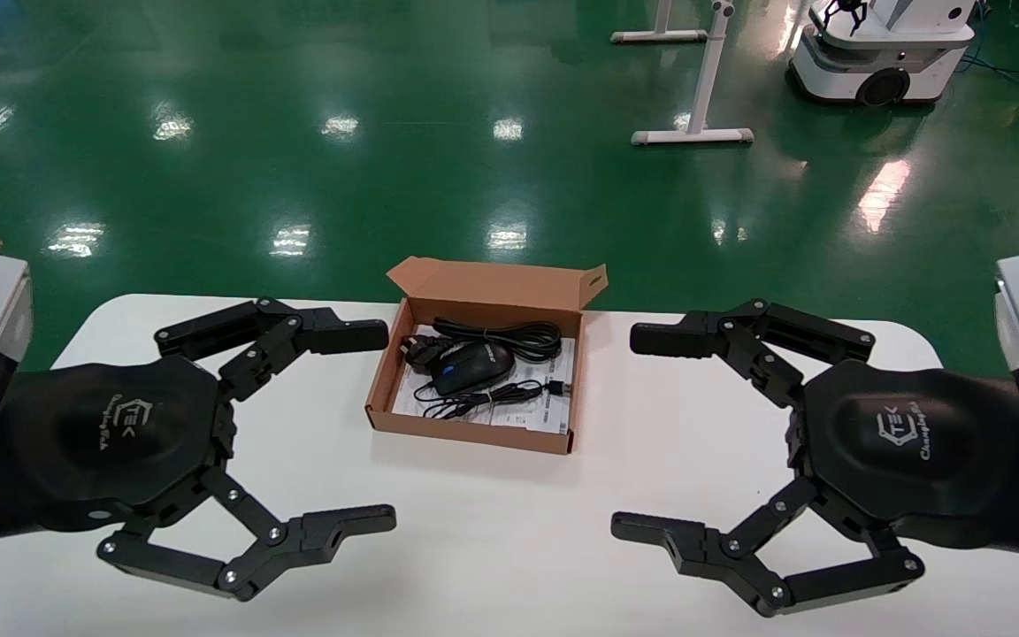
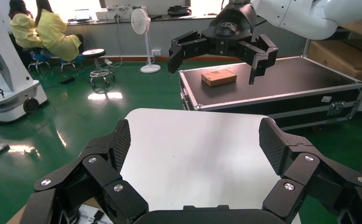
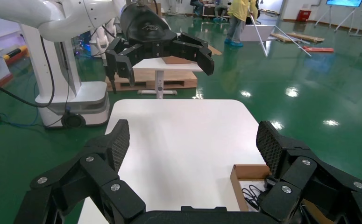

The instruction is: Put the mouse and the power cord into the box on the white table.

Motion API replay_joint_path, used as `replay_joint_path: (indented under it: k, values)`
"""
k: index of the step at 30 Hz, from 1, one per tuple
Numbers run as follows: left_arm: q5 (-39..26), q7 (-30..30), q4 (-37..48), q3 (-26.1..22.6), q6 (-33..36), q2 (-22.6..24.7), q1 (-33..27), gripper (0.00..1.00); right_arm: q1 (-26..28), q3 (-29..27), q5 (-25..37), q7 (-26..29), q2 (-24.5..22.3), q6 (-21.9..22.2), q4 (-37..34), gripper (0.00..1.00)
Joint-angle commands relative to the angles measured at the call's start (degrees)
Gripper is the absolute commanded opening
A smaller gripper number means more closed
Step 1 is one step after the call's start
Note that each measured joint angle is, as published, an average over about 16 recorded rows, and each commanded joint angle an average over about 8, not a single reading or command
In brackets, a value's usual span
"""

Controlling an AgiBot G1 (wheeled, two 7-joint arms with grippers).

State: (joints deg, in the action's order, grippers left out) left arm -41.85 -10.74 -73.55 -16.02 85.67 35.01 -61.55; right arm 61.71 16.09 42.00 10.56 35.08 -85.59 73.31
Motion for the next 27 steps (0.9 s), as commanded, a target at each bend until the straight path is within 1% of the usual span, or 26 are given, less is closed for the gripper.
replay_joint_path:
  k: [1,27]
  values:
    - [0.0,0.0,0.0,0.0,0.0,0.0,0.0,1.0,0.0,0.0,0.0,0.0,0.0,0.0,0.0,1.0]
    - [0.0,0.0,0.0,0.0,0.0,0.0,0.0,1.0,0.0,0.0,0.0,0.0,0.0,0.0,0.0,1.0]
